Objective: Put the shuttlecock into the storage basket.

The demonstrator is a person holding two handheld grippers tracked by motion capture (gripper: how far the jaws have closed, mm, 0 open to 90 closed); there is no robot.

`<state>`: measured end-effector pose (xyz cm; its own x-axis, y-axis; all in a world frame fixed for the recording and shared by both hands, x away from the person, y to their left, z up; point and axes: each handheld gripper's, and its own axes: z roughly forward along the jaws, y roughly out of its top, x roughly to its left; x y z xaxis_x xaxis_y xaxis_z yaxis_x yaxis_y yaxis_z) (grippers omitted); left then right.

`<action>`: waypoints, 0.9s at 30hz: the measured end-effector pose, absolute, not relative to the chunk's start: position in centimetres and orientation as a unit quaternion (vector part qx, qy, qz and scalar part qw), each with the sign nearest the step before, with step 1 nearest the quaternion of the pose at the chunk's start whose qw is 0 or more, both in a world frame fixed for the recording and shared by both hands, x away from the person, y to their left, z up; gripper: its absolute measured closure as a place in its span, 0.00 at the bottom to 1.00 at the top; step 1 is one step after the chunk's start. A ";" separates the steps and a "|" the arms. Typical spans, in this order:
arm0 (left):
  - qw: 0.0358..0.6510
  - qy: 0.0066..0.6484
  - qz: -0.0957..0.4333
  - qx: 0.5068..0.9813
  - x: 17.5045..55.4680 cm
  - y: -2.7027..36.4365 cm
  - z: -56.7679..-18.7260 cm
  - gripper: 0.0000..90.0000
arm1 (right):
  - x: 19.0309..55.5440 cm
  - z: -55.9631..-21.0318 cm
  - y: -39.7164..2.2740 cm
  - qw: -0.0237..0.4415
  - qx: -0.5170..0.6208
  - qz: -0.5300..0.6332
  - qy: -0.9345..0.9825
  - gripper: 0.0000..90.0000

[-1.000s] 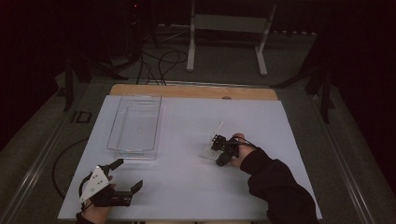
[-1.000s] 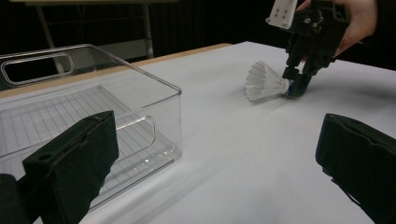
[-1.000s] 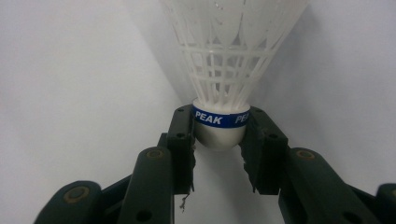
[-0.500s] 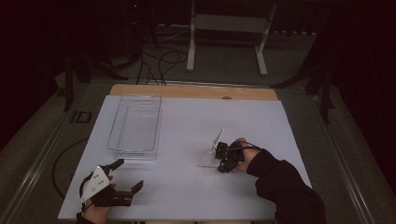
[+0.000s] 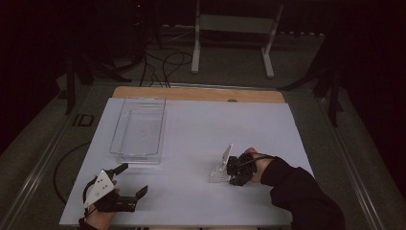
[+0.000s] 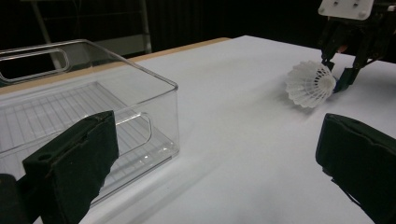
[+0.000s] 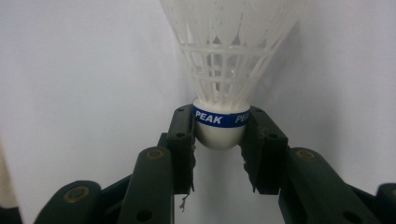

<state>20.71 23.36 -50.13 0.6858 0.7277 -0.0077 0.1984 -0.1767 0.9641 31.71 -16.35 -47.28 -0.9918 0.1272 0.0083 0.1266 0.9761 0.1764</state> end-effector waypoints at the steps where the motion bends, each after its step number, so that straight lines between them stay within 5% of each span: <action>1: 0.557 0.318 0.238 0.729 20.7 23.4 -50.1 0.00 | 31.6 -47.2 -16.4 0.000 0.061 0.091 0.994 0.74; 27: 0.552 0.317 0.238 0.734 20.8 23.2 -50.1 0.00 | 29.3 -45.2 -16.4 0.005 0.010 0.110 0.994 0.74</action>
